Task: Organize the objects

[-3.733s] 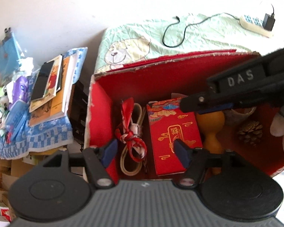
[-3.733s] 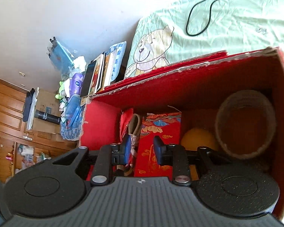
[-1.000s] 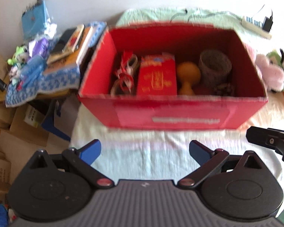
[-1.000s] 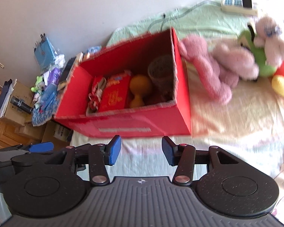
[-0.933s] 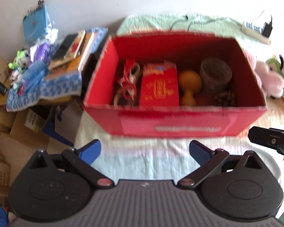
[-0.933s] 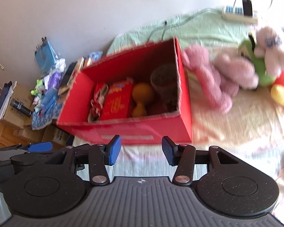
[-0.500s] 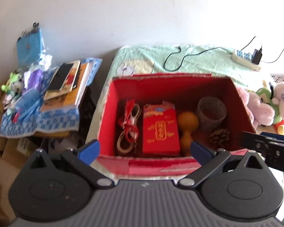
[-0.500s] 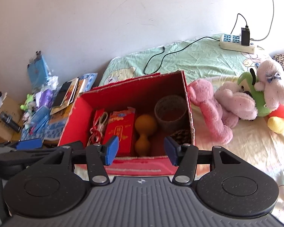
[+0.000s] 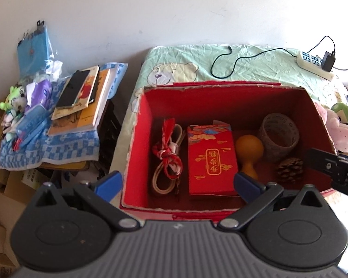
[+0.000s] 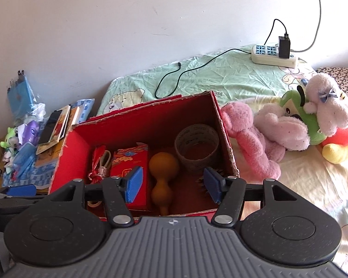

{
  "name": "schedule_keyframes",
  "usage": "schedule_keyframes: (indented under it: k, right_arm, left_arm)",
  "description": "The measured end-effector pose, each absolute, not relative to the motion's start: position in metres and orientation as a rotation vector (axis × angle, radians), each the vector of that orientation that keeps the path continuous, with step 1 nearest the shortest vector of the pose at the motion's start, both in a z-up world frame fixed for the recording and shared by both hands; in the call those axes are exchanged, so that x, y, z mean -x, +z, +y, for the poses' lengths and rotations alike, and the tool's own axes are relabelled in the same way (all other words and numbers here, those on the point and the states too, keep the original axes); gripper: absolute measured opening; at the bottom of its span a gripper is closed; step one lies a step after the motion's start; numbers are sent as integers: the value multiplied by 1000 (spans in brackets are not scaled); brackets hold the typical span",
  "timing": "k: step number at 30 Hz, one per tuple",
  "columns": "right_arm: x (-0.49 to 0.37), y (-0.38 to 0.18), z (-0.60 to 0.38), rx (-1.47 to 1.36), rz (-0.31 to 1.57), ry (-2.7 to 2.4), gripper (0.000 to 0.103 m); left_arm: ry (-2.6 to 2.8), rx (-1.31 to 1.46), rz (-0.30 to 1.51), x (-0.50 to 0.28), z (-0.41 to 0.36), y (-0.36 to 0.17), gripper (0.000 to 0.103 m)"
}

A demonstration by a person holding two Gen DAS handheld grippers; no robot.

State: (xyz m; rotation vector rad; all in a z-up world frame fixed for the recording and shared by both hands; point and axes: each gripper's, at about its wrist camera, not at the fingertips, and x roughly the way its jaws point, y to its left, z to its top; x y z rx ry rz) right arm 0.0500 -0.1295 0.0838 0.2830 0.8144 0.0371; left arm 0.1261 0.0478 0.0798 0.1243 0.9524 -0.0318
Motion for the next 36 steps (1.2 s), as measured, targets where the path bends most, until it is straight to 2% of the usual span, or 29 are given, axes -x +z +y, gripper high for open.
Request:
schedule_keyframes:
  k: [23, 36]
  right_arm:
    - [-78, 71, -110, -218, 863, -69, 78]
    - [-83, 75, -102, -202, 844, -64, 79]
  left_arm:
    - [-106, -123, 1030, -157, 54, 55, 102]
    - [-135, -139, 1016, -162, 56, 57, 102]
